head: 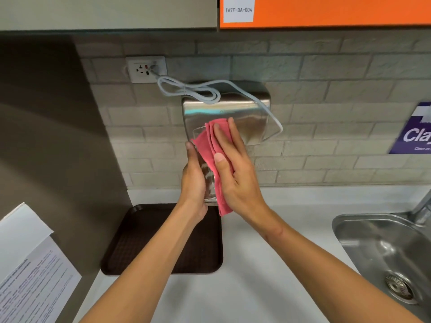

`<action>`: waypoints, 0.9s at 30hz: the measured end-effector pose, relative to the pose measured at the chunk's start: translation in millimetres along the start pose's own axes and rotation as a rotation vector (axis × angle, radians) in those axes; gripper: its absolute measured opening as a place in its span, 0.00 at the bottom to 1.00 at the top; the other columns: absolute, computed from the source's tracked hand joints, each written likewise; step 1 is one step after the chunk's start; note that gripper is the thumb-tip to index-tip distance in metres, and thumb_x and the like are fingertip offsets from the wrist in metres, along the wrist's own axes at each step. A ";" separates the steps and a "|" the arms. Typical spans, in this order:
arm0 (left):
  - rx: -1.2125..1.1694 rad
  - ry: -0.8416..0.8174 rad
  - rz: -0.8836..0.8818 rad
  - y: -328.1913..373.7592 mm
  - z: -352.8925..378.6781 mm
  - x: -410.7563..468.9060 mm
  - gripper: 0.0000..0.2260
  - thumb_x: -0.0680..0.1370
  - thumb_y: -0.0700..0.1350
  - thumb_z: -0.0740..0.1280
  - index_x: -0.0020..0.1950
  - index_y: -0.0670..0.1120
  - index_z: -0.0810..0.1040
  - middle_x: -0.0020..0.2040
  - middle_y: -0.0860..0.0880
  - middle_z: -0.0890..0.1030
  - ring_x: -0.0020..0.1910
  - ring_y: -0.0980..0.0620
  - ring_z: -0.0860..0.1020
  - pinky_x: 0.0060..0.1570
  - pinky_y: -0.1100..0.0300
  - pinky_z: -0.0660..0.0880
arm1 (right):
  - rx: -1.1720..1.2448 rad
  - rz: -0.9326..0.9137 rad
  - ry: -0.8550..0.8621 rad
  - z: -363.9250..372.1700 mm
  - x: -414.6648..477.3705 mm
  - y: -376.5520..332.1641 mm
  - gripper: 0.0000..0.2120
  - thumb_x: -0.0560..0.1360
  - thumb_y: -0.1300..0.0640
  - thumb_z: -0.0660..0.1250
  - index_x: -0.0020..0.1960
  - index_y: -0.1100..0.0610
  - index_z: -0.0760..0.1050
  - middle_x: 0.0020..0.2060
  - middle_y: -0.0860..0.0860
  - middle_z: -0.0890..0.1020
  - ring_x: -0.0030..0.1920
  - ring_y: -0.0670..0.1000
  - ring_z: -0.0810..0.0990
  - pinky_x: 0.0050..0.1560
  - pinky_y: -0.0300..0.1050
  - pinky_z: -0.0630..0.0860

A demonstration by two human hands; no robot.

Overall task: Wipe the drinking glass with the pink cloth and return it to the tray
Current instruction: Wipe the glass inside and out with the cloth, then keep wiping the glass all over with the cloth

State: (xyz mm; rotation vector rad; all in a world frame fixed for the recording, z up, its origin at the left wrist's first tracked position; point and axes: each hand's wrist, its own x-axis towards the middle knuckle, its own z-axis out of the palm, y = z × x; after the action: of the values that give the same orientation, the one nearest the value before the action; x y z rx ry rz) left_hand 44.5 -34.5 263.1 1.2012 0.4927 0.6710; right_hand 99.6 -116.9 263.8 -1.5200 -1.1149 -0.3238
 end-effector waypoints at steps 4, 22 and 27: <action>0.096 0.045 0.039 -3.3 7.7 -1.4 0.22 0.86 0.65 0.55 0.65 0.55 0.84 0.58 0.48 0.89 0.60 0.49 0.86 0.63 0.47 0.82 | -0.091 -0.006 0.049 3.5 -2.3 2.8 0.24 0.86 0.62 0.57 0.81 0.58 0.63 0.84 0.54 0.59 0.84 0.50 0.55 0.84 0.50 0.58; 0.013 -0.172 -0.055 -2.5 -6.8 -3.4 0.33 0.83 0.71 0.48 0.66 0.54 0.85 0.56 0.50 0.91 0.55 0.56 0.88 0.57 0.57 0.83 | -0.140 -0.132 -0.026 -0.3 -29.5 4.4 0.21 0.85 0.66 0.57 0.78 0.65 0.68 0.81 0.55 0.63 0.84 0.50 0.57 0.84 0.48 0.56; 0.054 -0.151 -0.063 -4.3 -9.3 2.2 0.34 0.82 0.73 0.48 0.60 0.55 0.88 0.53 0.49 0.91 0.52 0.55 0.89 0.50 0.60 0.83 | -0.211 -0.175 0.014 1.1 -40.7 8.3 0.21 0.84 0.67 0.57 0.76 0.67 0.69 0.80 0.57 0.65 0.83 0.48 0.59 0.83 0.47 0.57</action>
State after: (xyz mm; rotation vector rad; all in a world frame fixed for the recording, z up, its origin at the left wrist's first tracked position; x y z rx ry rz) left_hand 40.7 -27.5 256.3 1.2719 0.4223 0.5115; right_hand 85.0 -133.6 228.7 -1.6042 -1.2361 -0.5866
